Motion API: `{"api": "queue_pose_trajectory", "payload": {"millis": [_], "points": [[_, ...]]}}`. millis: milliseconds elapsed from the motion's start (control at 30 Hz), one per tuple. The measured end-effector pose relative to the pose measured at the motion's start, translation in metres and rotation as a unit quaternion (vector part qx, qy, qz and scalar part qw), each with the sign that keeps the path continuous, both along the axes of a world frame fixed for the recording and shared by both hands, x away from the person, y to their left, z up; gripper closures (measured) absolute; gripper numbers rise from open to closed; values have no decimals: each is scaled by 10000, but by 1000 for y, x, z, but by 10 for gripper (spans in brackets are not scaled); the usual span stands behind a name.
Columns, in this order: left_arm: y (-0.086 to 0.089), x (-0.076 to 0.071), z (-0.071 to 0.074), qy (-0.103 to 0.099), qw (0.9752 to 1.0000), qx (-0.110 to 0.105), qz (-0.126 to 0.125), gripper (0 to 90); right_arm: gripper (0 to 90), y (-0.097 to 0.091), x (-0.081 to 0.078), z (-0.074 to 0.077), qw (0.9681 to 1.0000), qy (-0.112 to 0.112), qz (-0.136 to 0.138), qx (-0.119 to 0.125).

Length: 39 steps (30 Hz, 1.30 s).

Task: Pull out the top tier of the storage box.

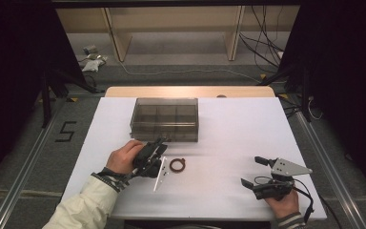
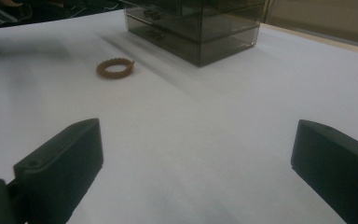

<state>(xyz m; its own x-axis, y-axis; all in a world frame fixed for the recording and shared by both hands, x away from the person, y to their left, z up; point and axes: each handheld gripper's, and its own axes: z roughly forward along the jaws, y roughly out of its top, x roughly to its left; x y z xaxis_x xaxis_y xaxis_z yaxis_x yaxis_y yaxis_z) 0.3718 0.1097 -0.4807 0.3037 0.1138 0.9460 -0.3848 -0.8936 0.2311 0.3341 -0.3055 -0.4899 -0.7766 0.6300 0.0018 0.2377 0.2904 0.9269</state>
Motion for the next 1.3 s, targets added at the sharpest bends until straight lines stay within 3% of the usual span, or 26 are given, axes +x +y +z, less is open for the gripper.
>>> {"api": "queue_pose_trajectory", "payload": {"millis": [200,633,900,1000,1200,1233,1300], "points": [[2,-2,3,141,9995,-167,-214,627,33,0,0,0,10000,-2,1,2],[5,-3,7,200,9984,-42,-519,611,35,1,0,0,10000,-11,-8,-40],[7,-2,14,476,9967,-343,-561,609,35,1,0,0,10000,1,-5,-40],[7,-2,17,680,9945,-544,-582,622,35,1,0,0,10000,7,-10,-54],[8,-3,27,1107,9868,-954,-694,617,35,1,0,0,10000,-7,-4,-56],[9,-3,28,1177,9852,-1031,-698,617,35,1,0,0,10000,-6,-3,-58],[10,-2,31,1435,9797,-1189,-738,614,35,1,0,0,10000,-14,-3,-51]]}}
